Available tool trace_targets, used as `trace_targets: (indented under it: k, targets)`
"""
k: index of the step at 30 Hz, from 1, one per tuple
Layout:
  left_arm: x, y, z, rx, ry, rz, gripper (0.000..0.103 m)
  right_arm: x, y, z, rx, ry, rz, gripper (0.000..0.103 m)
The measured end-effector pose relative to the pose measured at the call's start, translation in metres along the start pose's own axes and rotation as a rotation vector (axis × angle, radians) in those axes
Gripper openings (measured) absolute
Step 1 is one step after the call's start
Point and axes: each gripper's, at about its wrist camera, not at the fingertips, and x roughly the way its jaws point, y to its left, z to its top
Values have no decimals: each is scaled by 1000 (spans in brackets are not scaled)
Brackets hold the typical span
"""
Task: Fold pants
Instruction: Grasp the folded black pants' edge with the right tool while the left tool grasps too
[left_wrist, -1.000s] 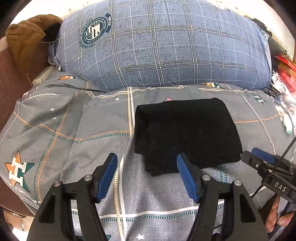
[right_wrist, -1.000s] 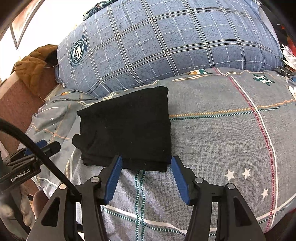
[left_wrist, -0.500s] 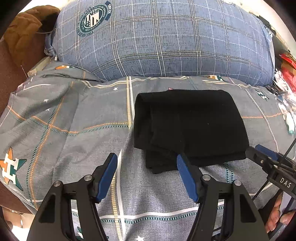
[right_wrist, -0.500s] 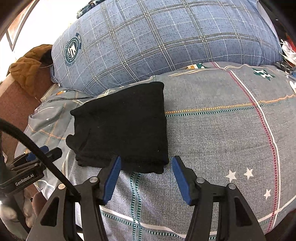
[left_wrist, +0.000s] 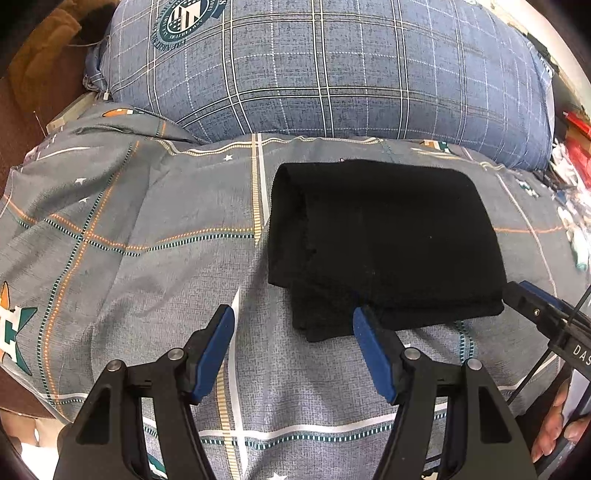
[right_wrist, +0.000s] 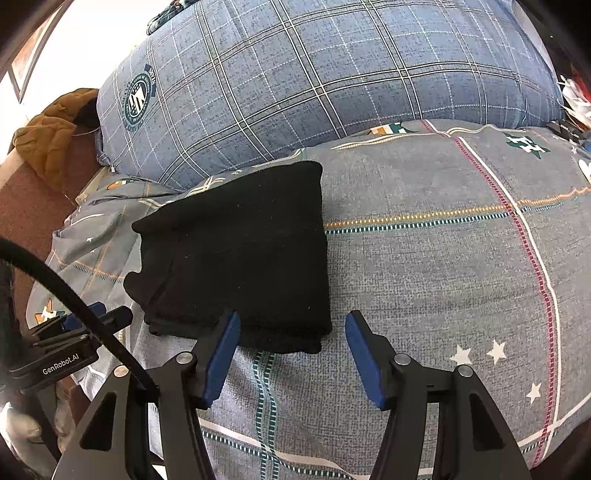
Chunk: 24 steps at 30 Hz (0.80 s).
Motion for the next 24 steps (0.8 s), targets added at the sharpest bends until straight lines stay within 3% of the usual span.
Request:
trace_targets:
  k: [4,9,12,17,24]
  targets:
    - [-2,20,8,-66,-10,-73,66,-5,-5,5,10,-14,-6,66]
    - [17,69,21,-237,31,-193,66,-7,-14,14,29,-21,-7,68]
    - [26,81,29,-272,42,-251,66,-5,-19,24,39,-19,9,72]
    - [56,73,37,-273,117,-346,66,15,-27,46,77,18,70,77]
    - [80,76,31,-390,184,-471,66,58,-32,59,158,121,170,77]
